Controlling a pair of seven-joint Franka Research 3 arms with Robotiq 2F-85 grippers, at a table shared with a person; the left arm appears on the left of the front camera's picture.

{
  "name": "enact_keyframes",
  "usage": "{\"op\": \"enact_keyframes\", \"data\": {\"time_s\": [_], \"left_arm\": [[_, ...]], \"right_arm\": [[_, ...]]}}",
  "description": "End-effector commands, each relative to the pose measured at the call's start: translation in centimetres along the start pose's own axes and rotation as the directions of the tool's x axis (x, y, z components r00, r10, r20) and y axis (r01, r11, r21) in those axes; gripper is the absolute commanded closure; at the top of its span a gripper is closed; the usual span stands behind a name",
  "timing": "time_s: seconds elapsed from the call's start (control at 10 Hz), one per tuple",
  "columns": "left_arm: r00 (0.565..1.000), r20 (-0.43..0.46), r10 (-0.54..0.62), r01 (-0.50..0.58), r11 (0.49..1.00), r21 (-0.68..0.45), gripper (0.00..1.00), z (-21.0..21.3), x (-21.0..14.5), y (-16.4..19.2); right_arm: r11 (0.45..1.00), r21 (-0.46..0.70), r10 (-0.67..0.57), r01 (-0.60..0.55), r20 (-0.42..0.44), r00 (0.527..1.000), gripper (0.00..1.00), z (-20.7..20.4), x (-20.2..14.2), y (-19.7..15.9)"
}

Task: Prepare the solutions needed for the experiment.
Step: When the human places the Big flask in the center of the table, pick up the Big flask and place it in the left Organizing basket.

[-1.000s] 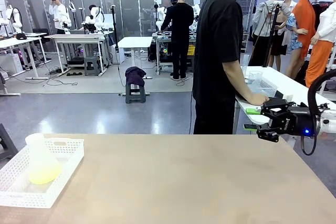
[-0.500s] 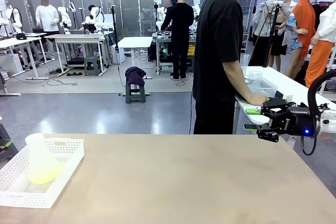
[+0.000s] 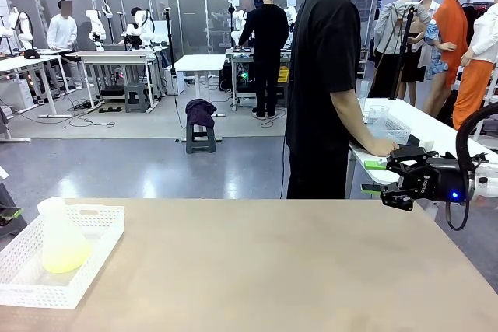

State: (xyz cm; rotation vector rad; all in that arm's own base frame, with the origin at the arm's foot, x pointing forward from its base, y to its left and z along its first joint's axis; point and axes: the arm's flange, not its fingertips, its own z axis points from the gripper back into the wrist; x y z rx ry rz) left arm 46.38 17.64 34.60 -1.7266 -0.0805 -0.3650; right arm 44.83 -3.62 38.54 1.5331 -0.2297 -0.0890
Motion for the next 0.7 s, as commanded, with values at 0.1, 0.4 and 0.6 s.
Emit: {"op": "enact_keyframes", "data": {"time_s": [0.1,0.4,0.6], "left_arm": [[1.0,-0.002,0.005,-0.005,1.0,0.015,0.0,-0.01,-0.05,-0.21],[1.0,-0.002,0.005,-0.005,1.0,0.015,0.0,-0.01,-0.05,-0.21],[1.0,-0.002,0.005,-0.005,1.0,0.015,0.0,-0.01,-0.05,-0.21]], "right_arm": [[1.0,0.007,0.006,-0.006,0.002,1.0,0.41,-0.08,0.09,0.22],[1.0,0.007,0.006,-0.006,0.002,1.0,0.41,-0.08,0.09,0.22],[1.0,0.007,0.006,-0.006,0.002,1.0,0.41,-0.08,0.09,0.22]]}}
